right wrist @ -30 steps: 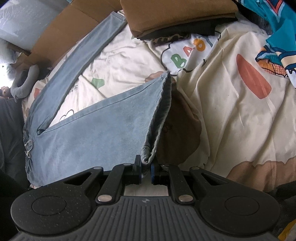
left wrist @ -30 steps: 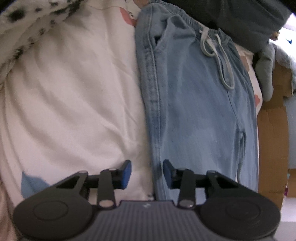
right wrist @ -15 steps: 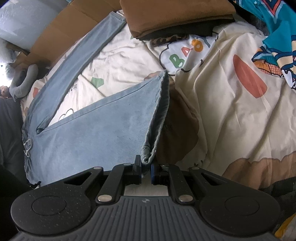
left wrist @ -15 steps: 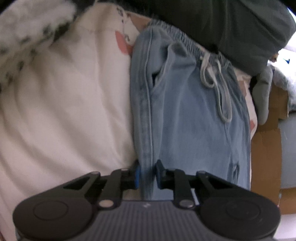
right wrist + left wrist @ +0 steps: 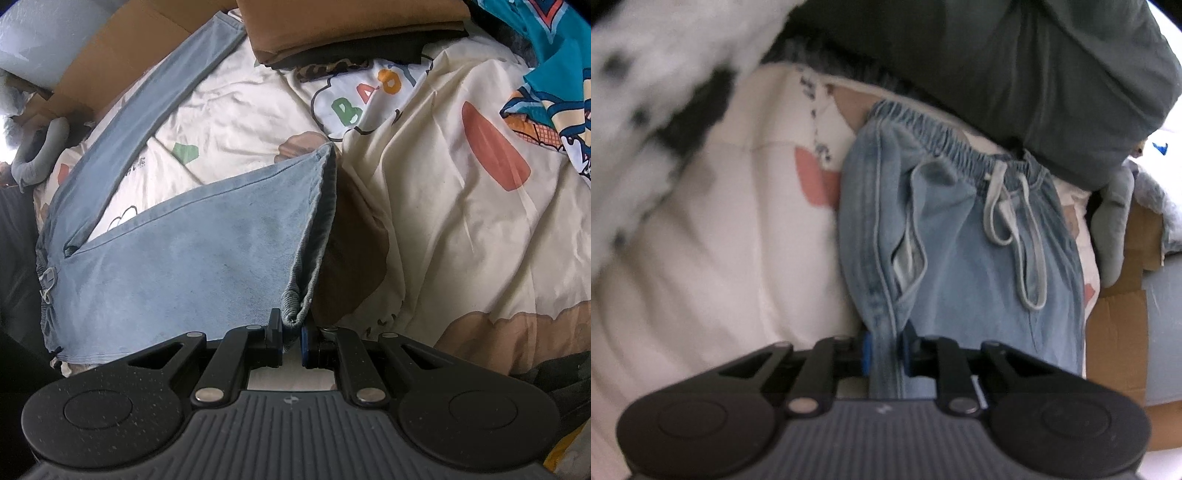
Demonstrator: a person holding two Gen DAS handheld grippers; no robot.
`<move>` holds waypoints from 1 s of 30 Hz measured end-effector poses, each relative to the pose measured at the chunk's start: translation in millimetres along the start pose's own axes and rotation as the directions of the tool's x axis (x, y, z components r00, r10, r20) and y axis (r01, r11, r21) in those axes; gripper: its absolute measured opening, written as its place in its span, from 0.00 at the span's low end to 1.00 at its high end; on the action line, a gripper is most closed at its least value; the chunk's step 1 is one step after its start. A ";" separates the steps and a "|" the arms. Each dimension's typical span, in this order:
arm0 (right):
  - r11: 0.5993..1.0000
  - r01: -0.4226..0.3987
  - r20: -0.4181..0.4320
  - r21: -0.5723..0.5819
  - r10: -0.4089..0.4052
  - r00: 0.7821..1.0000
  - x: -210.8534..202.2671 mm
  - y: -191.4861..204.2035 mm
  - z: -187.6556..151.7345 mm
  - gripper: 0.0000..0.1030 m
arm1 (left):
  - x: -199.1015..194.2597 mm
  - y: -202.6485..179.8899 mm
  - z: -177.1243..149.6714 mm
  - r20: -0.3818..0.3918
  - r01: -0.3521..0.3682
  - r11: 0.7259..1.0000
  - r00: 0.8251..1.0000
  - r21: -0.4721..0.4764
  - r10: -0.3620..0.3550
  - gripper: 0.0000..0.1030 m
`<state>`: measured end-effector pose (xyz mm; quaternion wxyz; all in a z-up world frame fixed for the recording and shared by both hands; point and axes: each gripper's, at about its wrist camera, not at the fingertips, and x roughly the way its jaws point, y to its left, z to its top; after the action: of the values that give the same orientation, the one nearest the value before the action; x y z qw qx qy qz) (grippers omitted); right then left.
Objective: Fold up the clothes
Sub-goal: 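Grasp the jeans waistband edge with the left gripper while the right gripper holds the hem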
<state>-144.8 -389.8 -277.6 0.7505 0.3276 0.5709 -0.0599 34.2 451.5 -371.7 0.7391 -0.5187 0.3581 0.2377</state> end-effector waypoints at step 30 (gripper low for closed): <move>0.986 -0.159 0.209 -0.041 0.164 0.964 -53.9 38.6 88.1 0.07 | -48.5 -151.3 24.4 -0.002 0.099 0.956 0.995 0.278 -0.103 0.14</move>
<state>-73.3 -424.4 -201.2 0.8133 0.3559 0.4596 -0.0263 119.8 422.5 -238.8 0.8178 -0.4262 0.3563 0.1504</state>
